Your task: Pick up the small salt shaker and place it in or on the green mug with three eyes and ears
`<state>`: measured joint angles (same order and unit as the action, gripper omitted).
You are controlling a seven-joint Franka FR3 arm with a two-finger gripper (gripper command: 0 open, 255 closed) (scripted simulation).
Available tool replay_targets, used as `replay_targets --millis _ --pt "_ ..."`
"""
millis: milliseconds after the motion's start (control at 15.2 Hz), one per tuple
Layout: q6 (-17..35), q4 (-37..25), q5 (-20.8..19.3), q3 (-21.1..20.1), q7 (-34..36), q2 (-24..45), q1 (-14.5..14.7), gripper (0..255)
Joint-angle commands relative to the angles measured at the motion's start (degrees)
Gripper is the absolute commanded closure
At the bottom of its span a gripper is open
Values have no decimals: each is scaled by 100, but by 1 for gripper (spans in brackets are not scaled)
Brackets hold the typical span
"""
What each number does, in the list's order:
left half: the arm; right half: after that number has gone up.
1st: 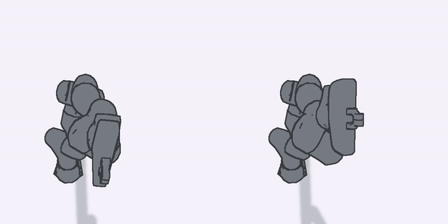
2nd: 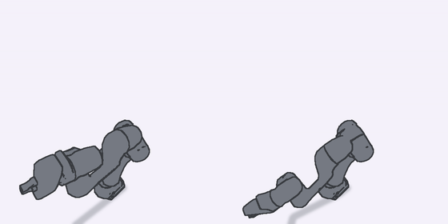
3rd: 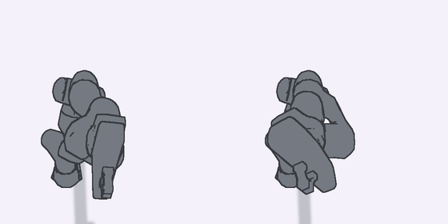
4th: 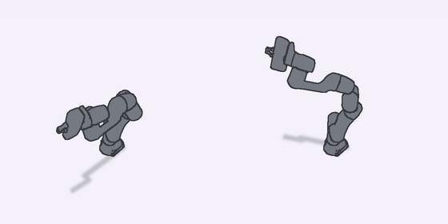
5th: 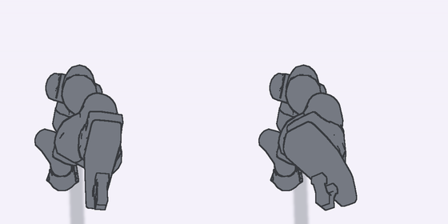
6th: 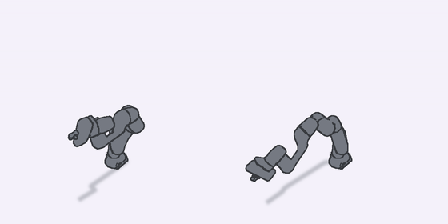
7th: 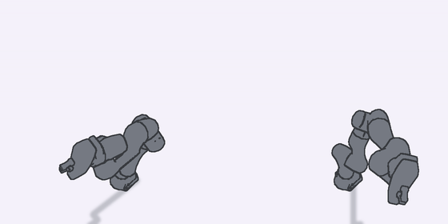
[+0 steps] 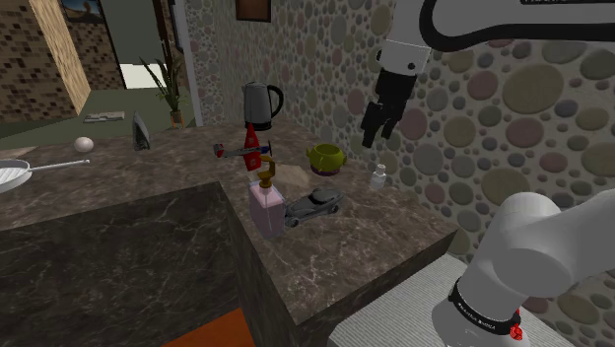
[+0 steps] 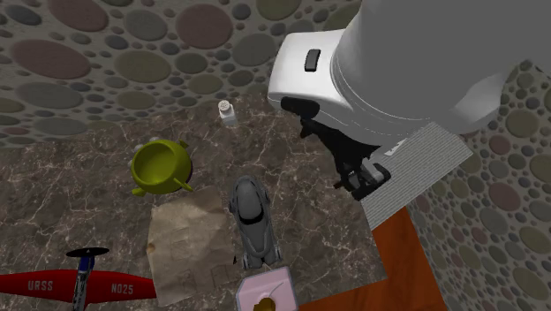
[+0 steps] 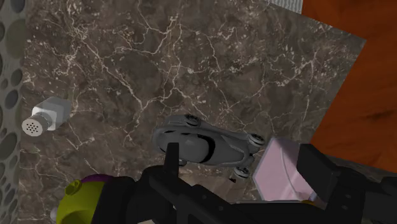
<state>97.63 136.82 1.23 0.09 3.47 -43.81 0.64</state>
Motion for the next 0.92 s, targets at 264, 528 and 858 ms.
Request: replay_targets --millis 264,528,858 --pt "553 357 -272 243 -139 206 -239 0" --pt "1131 629 -545 499 -262 509 -490 0" --pt "1882 841 -871 832 -398 1024 -810 0"
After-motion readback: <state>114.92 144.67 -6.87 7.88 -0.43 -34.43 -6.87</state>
